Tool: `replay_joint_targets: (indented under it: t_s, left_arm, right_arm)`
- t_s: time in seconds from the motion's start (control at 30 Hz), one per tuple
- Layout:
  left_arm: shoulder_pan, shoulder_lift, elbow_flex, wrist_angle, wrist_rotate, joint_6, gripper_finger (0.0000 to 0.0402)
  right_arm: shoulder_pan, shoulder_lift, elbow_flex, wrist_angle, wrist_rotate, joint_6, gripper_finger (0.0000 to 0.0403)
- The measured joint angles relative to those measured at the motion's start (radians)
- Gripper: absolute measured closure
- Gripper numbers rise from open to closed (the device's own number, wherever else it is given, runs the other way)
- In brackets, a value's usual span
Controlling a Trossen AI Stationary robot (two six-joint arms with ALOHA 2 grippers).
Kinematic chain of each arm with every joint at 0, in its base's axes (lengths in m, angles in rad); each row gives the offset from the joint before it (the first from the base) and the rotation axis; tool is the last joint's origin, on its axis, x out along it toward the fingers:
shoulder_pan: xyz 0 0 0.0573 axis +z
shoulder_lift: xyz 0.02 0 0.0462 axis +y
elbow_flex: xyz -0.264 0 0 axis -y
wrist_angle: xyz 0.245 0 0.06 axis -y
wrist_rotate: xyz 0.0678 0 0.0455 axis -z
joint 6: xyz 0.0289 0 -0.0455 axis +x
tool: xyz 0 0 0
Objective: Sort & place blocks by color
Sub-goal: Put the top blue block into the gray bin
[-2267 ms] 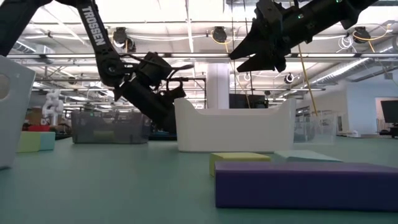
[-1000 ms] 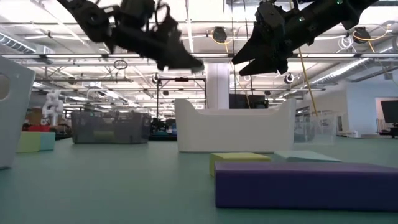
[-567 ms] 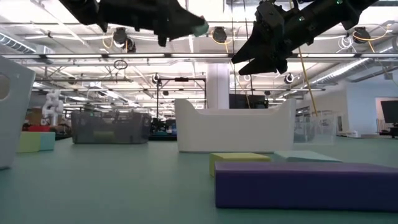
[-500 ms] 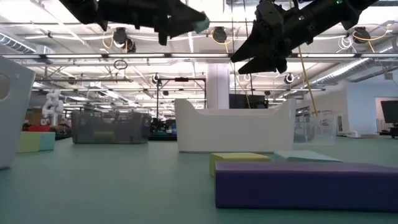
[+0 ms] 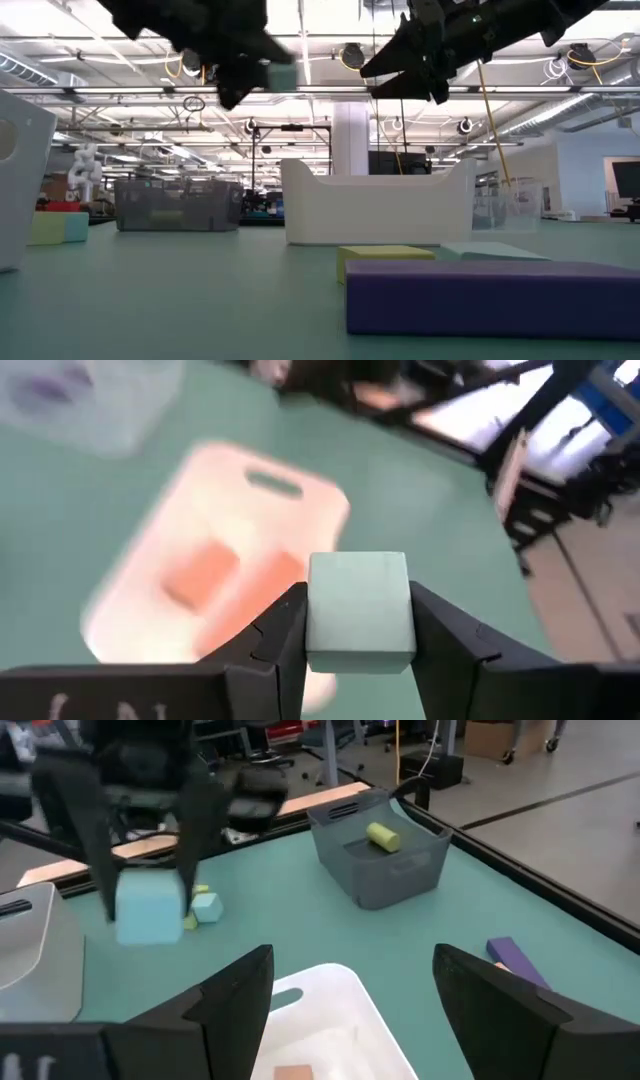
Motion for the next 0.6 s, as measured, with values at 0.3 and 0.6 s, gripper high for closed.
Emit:
replay_joint_targets:
  t_s: [0.3, 0.6]
  left_arm:
    - [-0.218, -0.121, 0.0, -0.403, 0.019, -0.371, 0.0268]
    - [-0.526, -0.131, -0.001, -0.565, 0.016, -0.858, 0.0268]
  right_arm:
    - [0.0, 0.0, -0.057, 0.021, -0.003, 0.072, 0.0135]
    - [0.0, 0.0, -0.128, 0.017, -0.004, 0.184, 0.0135]
